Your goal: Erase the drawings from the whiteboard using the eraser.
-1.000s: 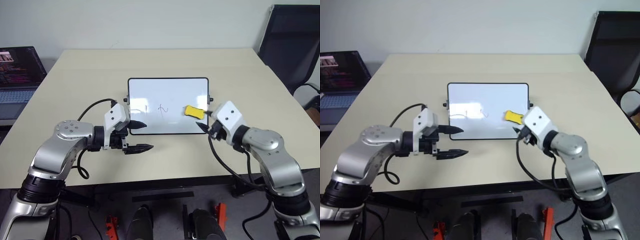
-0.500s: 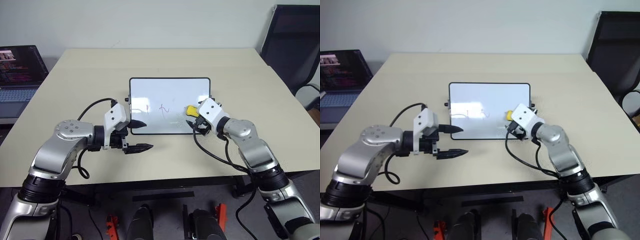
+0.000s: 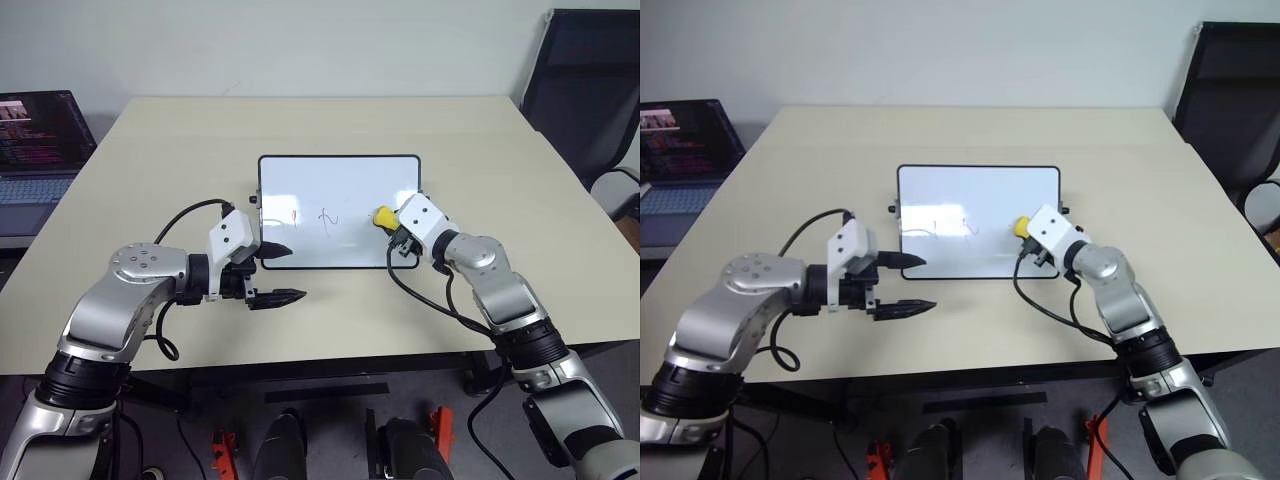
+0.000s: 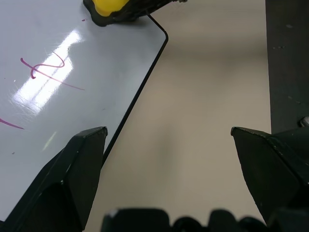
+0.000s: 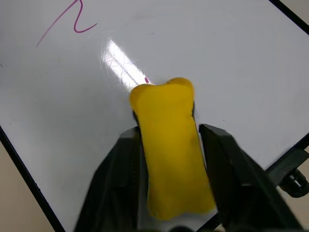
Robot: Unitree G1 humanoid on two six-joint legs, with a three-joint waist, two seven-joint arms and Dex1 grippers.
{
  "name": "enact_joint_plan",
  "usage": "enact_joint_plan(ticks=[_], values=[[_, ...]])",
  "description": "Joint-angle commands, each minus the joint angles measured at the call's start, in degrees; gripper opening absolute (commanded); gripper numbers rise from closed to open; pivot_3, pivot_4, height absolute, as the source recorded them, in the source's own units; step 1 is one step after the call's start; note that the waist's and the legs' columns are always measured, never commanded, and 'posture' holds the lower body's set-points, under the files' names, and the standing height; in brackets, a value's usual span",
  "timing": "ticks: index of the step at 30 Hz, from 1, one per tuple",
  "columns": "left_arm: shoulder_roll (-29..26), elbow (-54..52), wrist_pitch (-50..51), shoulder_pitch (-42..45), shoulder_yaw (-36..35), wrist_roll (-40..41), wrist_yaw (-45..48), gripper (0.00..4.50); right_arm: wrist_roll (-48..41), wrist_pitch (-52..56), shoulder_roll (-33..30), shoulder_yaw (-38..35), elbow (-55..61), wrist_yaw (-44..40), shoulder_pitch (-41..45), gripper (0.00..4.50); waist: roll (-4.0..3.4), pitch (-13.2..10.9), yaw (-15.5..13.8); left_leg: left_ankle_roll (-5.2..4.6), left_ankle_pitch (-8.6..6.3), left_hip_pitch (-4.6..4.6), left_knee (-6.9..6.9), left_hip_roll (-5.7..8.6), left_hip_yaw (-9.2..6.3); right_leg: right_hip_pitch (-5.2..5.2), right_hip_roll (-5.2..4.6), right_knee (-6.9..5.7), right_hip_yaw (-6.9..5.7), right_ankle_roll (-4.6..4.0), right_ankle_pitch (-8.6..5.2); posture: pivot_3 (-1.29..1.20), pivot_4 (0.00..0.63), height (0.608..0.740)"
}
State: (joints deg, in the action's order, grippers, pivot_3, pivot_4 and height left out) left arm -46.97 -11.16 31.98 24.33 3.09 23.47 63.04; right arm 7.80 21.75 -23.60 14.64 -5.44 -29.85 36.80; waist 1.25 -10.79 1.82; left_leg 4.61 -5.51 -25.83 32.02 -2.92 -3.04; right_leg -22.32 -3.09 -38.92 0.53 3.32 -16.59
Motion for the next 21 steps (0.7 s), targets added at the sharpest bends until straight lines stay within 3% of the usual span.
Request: enact_joint_plan(ticks=[1, 10, 16, 21], values=[[-0.46, -1.9, -0.79, 0.03, -1.46, 0.21, -0.39, 4.5, -0.38, -0.87, 0.34, -1.88, 2.28, 0.5, 0.41, 0.96, 0.0, 0.0, 0.0, 0.0, 0.0, 0.0, 0.0, 0.0, 0.0, 0.0, 0.0, 0.0, 0.0, 0.0, 0.0, 0.0, 0.15, 0.74], [-1.54, -2.1, 1.34, -0.95, -3.0, 0.54, -2.39, 4.5, 0.59, 2.42, 3.21, 0.85, 7.85, 0.07, 1.63, 0.96, 0.0, 0.0, 0.0, 0.0, 0.0, 0.0, -0.01, 0.0, -0.01, -0.01, 0.01, -0.02, 0.0, 0.02, 0.01, 0.0, 0.15, 0.74], [-1.78, -2.06, 1.76, -0.61, -3.01, 0.51, -2.75, 4.5, 5.59, -0.19, 6.49, 3.8, -1.65, 4.25, 6.17, 0.96, 0.0, 0.0, 0.03, 0.0, 0.0, 0.02, 0.02, 0.0, -0.01, 0.0, 0.01, -0.04, 0.01, -0.11, -0.05, 0.0, 0.15, 0.74], [-2.01, -2.5, 1.74, -1.38, -3.34, 0.72, -2.87, 4.5, 8.32, 1.23, 4.56, 5.09, -6.18, 2.58, 7.0, 0.95, 0.01, 0.01, -0.15, 0.0, 0.0, 0.01, 0.01, 0.0, 0.0, 0.01, 0.0, -0.03, 0.02, 0.01, 0.02, 0.0, 0.15, 0.74]])
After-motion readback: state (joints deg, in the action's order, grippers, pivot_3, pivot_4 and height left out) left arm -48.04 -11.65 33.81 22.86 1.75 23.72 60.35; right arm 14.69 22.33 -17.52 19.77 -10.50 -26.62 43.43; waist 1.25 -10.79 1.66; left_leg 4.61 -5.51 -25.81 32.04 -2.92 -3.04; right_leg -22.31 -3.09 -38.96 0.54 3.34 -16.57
